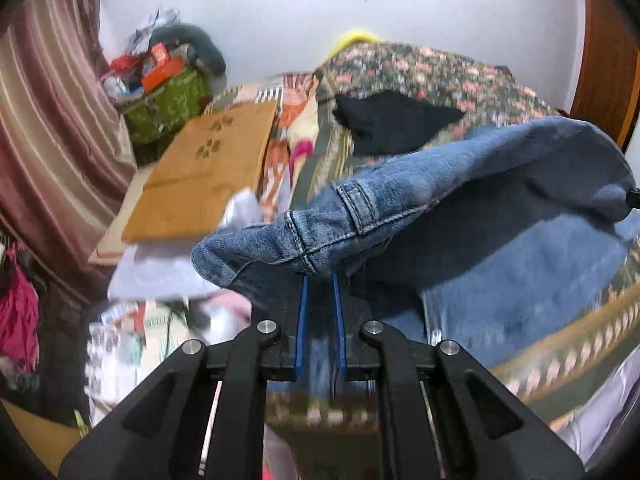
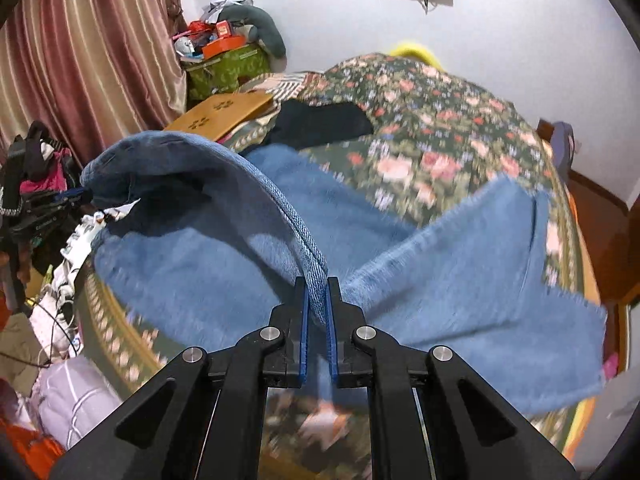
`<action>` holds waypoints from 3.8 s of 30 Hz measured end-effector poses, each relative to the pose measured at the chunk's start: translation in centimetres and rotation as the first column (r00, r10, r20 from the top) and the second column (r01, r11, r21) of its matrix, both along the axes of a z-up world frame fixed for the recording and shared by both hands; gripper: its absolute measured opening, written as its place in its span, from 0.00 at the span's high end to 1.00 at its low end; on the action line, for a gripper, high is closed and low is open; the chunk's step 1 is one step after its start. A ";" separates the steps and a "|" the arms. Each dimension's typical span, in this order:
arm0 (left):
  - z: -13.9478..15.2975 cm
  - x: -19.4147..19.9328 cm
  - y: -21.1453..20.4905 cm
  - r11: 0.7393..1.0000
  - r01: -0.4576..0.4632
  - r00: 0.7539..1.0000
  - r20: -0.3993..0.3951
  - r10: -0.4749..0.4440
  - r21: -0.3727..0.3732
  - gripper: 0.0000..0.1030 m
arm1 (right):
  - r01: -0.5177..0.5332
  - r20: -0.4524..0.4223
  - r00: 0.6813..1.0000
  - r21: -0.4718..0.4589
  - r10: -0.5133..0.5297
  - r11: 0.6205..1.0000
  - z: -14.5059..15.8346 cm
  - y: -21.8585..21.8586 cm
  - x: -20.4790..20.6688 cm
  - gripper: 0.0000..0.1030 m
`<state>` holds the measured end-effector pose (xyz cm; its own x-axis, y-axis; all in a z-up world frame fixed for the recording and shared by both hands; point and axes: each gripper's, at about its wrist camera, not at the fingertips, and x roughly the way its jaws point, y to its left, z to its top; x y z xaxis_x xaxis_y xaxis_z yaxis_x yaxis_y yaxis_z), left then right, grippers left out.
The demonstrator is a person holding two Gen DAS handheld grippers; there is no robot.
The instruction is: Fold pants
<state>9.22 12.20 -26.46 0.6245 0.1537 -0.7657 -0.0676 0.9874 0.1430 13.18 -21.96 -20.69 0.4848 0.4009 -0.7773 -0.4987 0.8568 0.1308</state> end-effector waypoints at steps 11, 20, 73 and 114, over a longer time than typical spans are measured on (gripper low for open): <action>-1.3 -3.6 0.8 0.997 -0.045 0.996 -0.081 0.039 -0.067 0.89 | 0.015 -0.045 0.999 -0.032 -0.017 0.999 -1.5 -0.1 -2.1 0.88; 4.5 1.9 -0.3 0.995 -0.049 0.998 0.029 0.051 -0.081 0.42 | 0.134 0.036 0.991 -0.067 -0.132 0.989 2.0 -4.1 -0.1 0.59; -2.1 12.5 -17.0 0.997 0.067 0.979 -0.194 -0.057 0.044 0.15 | 0.517 0.105 0.845 0.095 -0.525 0.851 5.3 -26.9 10.7 0.96; -1.9 12.0 10.3 0.969 -0.200 0.966 -0.194 0.171 -0.143 0.15 | -0.058 0.037 0.998 0.049 0.056 0.997 4.1 6.0 12.0 0.50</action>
<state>21.19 22.48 -28.35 0.4475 0.1206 -0.8861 -0.2399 0.9707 0.0110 25.22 -15.98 -16.61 0.4869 0.4665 -0.7384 -0.5520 0.8196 0.1537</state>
